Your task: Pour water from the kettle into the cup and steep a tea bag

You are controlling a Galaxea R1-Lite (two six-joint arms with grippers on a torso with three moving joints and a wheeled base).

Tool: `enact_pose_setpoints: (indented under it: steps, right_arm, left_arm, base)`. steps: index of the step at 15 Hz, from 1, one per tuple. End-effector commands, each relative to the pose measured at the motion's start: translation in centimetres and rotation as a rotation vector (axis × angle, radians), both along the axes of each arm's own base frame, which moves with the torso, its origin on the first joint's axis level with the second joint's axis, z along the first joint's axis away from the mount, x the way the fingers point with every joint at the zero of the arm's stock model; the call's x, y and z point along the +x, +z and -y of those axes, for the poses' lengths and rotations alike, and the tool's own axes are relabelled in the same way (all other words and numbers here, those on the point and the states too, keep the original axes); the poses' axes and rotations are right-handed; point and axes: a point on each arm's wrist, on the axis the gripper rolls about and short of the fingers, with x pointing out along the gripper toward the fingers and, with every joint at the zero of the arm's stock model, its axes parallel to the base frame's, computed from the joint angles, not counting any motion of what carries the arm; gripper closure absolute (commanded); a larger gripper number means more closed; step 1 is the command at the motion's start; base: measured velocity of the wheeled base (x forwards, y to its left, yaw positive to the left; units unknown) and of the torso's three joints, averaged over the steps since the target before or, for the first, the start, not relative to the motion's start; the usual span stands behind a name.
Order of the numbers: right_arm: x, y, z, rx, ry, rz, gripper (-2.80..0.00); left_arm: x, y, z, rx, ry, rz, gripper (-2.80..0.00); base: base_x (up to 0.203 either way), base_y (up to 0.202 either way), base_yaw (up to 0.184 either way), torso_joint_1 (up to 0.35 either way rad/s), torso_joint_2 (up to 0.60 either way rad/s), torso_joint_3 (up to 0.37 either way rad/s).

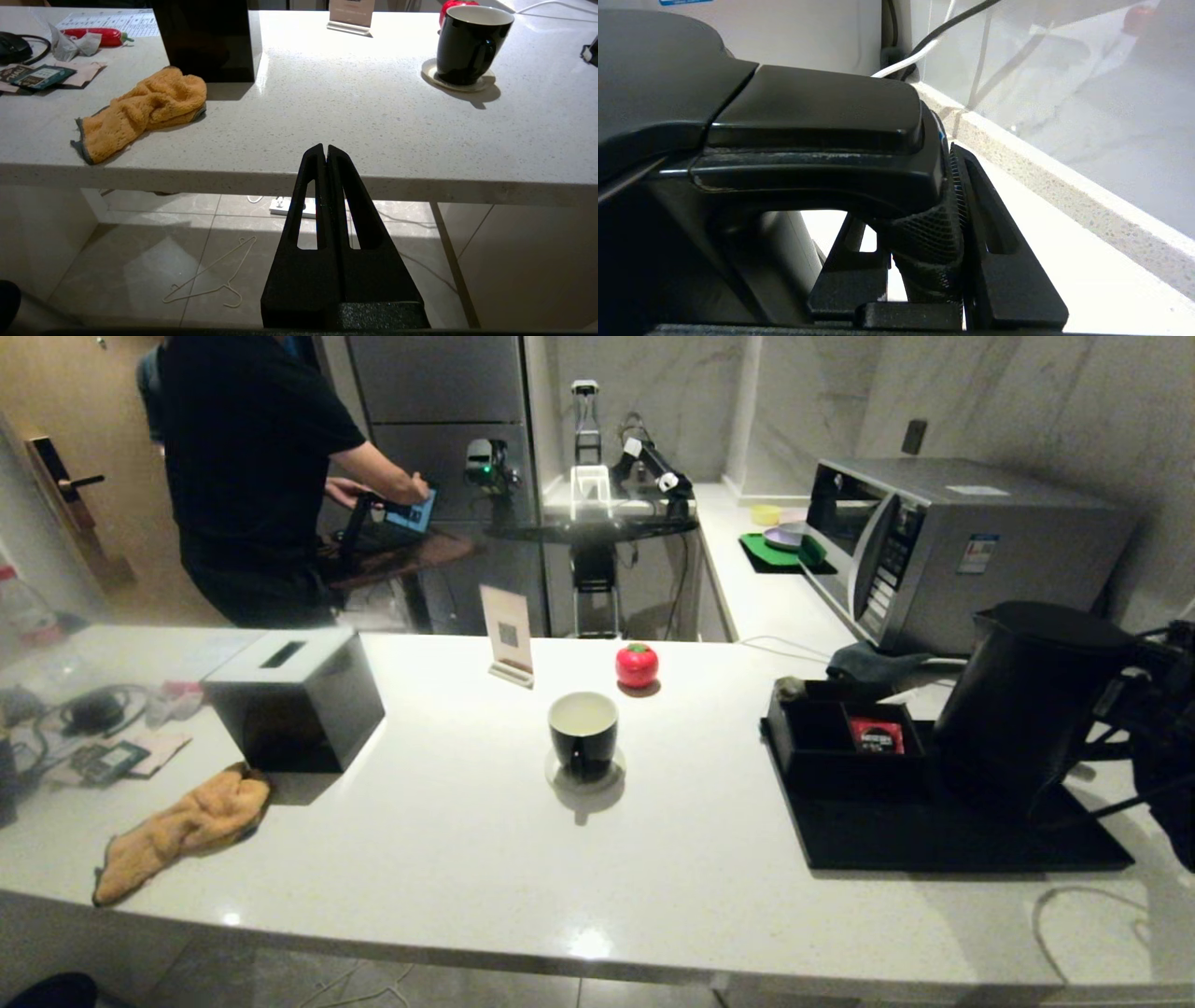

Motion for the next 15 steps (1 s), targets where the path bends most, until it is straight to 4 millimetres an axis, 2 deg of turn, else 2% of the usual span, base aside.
enact_pose_setpoints:
  steps: [1,15]
  right_arm:
    - [0.2,-1.0,-0.1,0.005,0.001,-0.018,0.00]
    - [1.0,-3.7,0.1,0.020,0.002,-0.068,0.00]
  left_arm:
    - [0.0,0.0,0.0,0.000,0.000,0.000,0.00]
    - [0.0,0.0,0.0,0.000,0.000,0.000,0.00]
  base:
    - [0.000,0.000,0.000,0.000,0.00,0.000]
    - [0.000,0.000,0.000,0.000,0.00,0.000]
